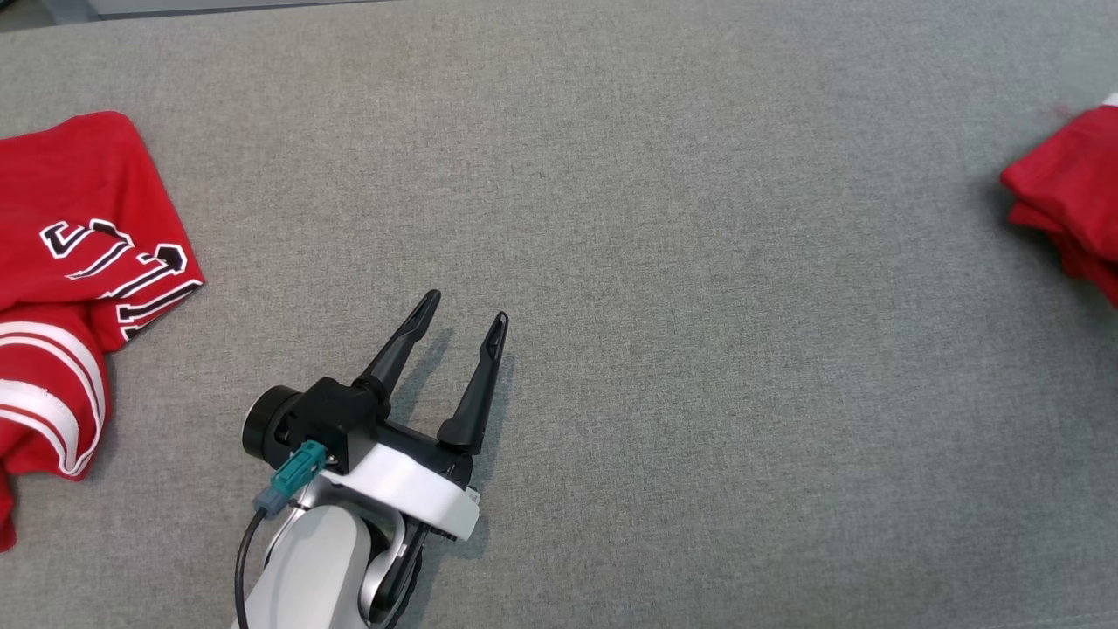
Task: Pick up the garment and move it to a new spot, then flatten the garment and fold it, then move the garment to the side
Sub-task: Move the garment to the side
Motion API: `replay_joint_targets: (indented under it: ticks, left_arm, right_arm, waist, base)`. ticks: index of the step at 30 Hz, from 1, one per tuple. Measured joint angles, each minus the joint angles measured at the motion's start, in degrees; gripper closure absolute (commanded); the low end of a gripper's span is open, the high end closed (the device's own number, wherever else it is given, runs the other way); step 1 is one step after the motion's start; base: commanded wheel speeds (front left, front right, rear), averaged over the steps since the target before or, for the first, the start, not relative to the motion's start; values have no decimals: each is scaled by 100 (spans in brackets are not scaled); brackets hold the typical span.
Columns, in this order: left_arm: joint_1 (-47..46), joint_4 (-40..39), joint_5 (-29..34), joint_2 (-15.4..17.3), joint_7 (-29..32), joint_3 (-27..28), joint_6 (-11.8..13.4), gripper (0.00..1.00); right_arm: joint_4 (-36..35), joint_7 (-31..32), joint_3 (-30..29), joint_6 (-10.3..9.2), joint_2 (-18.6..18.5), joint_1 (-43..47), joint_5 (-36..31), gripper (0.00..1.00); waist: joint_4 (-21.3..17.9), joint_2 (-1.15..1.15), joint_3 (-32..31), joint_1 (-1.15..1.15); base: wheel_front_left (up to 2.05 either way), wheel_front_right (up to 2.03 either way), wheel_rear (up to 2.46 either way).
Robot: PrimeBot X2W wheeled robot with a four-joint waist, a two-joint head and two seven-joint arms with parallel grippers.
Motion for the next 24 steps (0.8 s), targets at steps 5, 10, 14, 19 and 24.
replay_joint_targets:
  ticks: [5,10,14,19,24]
  left_arm:
    - [0,5,0,-4,0,2,0,0]
    - [2,24,-1,-14,0,12,-1,0]
    - [26,25,-7,-27,0,47,-1,0]
    - [69,41,-8,-35,0,109,-1,0]
    - [205,55,-8,-42,0,192,-1,0]
  right_arm:
    - [9,64,-549,1,-96,224,-275,0]
    - [13,136,-1291,1,-268,601,-508,0]
    - [26,56,-1852,1,-290,828,-814,0]
    - [24,-45,-2432,1,-225,794,-1343,0]
    - [-634,-51,-3125,1,-130,883,-1967,0]
  waist:
    - [-15,0,-57,0]
    - [-32,0,-174,0]
    - [-57,0,-317,0]
    - [-96,0,-521,0]
    - [-131,0,-683,0]
  base:
    - [0,0,0]
    - [0,0,0]
    - [0,0,0]
    - [0,0,0]
    - [0,0,0]
